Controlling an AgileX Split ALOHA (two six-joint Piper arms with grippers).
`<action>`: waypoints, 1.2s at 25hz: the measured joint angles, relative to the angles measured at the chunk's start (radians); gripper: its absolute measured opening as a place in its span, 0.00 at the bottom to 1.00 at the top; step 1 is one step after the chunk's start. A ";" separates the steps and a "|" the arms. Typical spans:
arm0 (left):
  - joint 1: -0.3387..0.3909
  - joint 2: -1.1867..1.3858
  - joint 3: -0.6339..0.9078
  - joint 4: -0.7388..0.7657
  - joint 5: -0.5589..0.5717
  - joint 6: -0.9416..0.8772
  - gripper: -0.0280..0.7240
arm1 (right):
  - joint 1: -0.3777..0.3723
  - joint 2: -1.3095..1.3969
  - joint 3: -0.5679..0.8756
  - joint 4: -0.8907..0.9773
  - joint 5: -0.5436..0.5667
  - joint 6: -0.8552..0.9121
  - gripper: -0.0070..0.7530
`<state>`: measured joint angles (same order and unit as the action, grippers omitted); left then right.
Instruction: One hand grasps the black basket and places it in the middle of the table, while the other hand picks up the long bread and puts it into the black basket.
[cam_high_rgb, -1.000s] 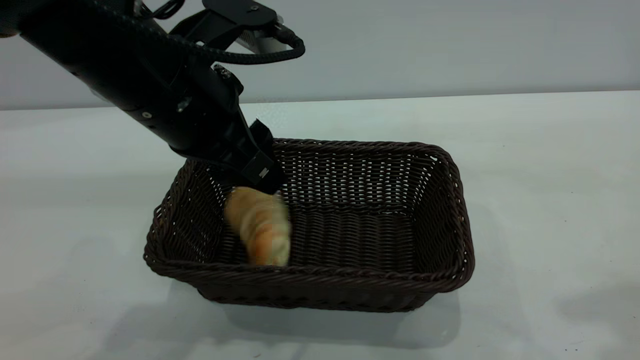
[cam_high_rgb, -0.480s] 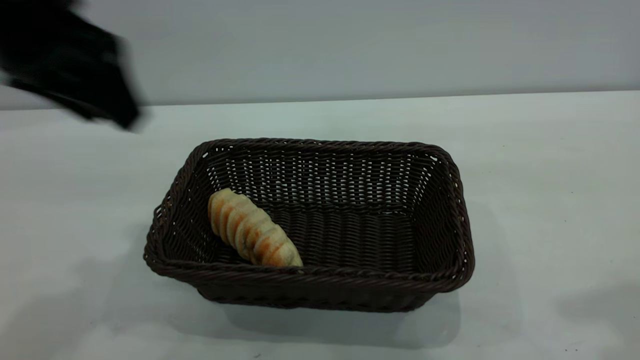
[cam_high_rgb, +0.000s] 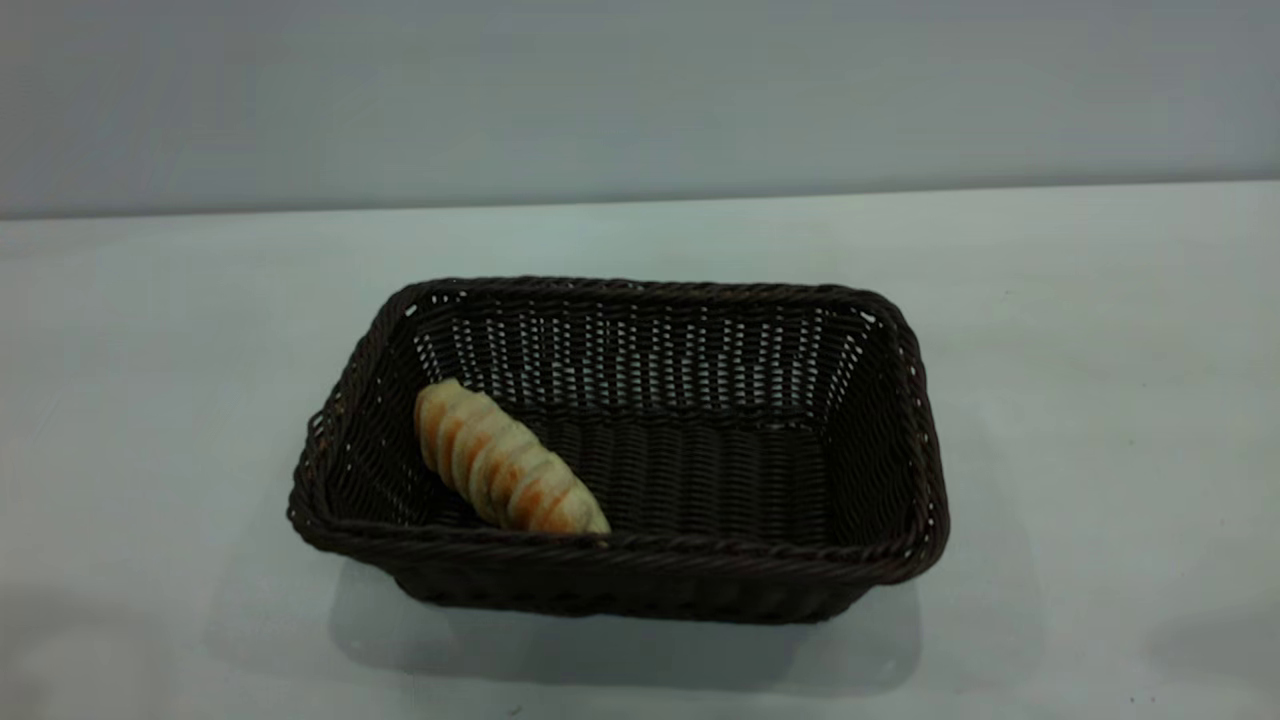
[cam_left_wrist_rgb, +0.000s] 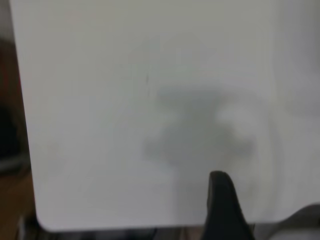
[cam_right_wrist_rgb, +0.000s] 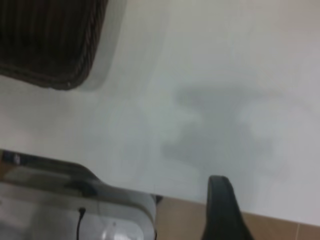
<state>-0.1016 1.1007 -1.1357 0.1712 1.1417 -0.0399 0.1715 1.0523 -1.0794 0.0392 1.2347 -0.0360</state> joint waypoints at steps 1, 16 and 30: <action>0.000 -0.058 -0.002 -0.010 0.006 0.004 0.72 | 0.000 -0.027 0.003 0.003 0.000 0.000 0.65; 0.000 -0.620 0.243 -0.171 0.025 0.064 0.72 | 0.000 -0.558 0.298 0.083 0.006 -0.027 0.65; 0.000 -1.115 0.521 -0.171 0.026 0.068 0.72 | 0.000 -0.855 0.399 0.024 0.006 -0.121 0.64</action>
<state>-0.1016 -0.0145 -0.6144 0.0000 1.1677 0.0280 0.1715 0.1978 -0.6806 0.0636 1.2406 -0.1566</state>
